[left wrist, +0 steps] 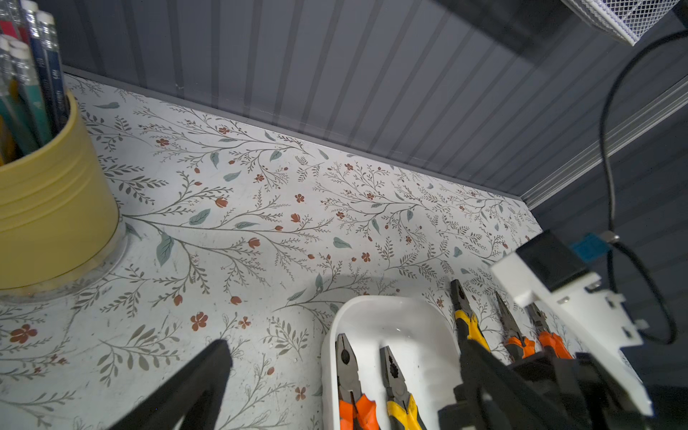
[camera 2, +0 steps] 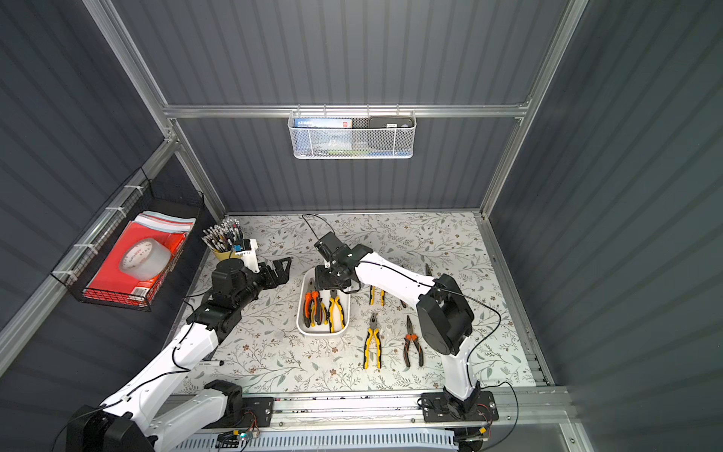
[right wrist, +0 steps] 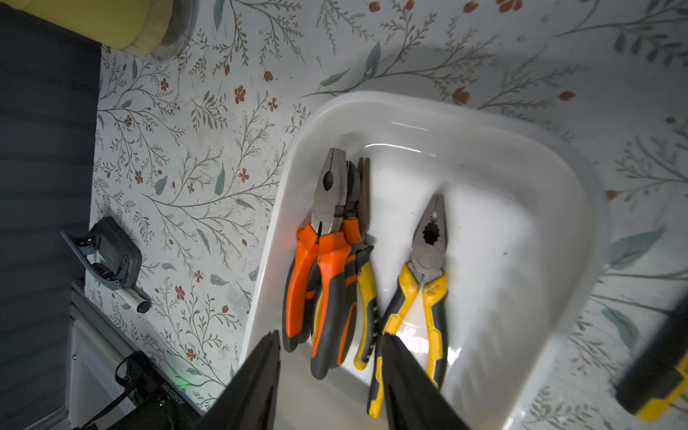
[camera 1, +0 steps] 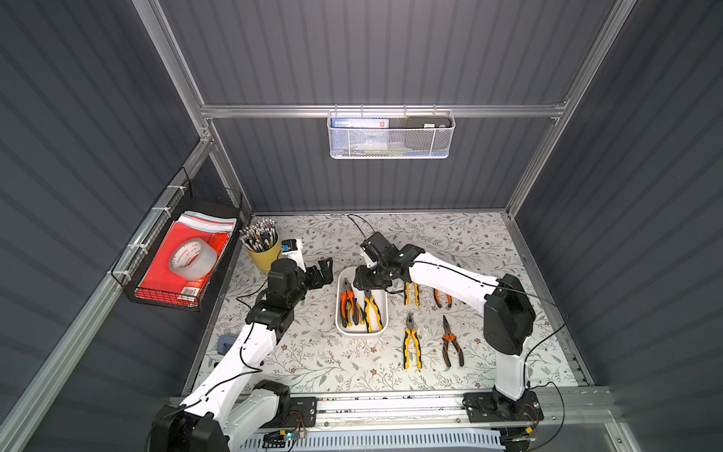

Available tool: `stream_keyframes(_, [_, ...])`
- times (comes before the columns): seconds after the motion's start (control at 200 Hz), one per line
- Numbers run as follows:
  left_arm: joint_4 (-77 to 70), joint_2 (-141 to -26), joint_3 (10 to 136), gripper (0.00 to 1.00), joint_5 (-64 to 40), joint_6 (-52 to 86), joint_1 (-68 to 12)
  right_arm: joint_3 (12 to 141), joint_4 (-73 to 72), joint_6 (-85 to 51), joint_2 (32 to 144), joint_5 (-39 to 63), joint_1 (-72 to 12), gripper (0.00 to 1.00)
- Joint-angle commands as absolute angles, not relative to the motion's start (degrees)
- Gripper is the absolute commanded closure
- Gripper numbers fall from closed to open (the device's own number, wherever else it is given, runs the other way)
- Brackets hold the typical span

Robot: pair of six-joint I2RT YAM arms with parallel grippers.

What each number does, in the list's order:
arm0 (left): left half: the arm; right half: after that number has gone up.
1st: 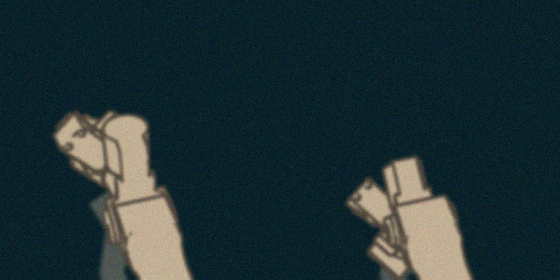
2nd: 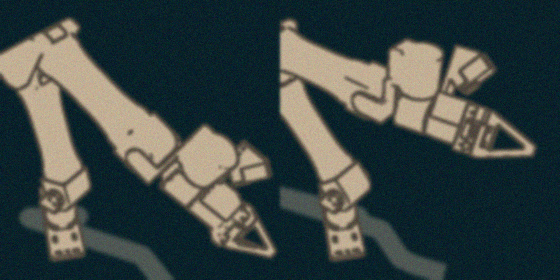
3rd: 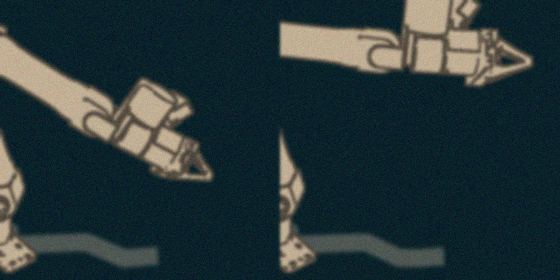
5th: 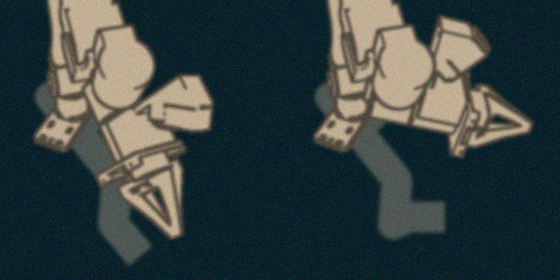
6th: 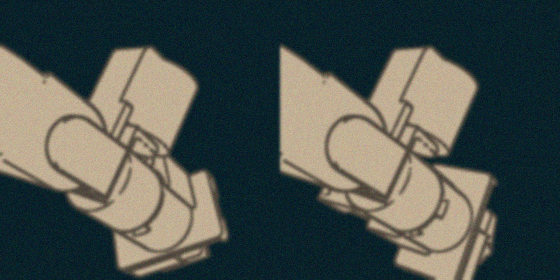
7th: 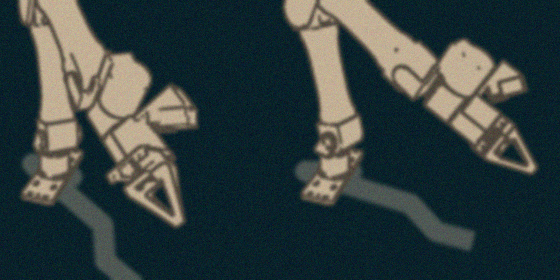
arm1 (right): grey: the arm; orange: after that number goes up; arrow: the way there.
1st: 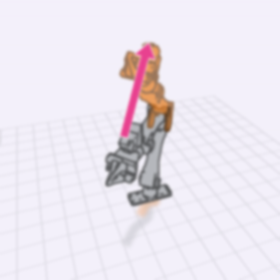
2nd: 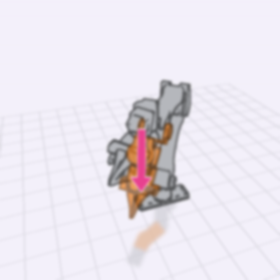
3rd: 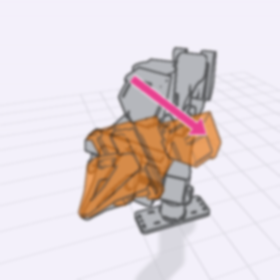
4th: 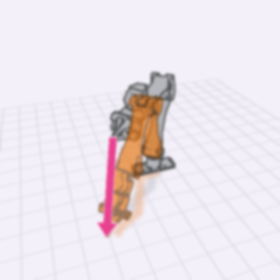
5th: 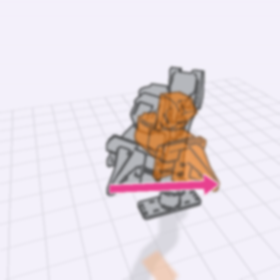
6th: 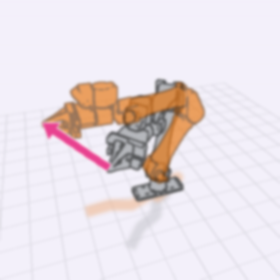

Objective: Take the pliers out of the storage box
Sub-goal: Pick up the pliers from the storage box.

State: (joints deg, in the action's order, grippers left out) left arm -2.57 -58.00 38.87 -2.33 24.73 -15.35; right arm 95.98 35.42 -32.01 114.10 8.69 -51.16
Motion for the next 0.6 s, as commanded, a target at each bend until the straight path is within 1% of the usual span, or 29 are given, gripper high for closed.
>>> stream_keyframes(0.0, [-2.1, -56.9, 39.6, 0.01, -1.8, 25.0, -15.5, 97.8, 39.0, -33.2, 116.5, 7.2, -52.2, 0.53])
stream_keyframes(0.595, [-2.2, -55.2, 39.5, 0.01, -1.5, 25.0, -15.5, 101.0, 41.1, -34.6, 123.7, 8.5, -54.9, 0.60])
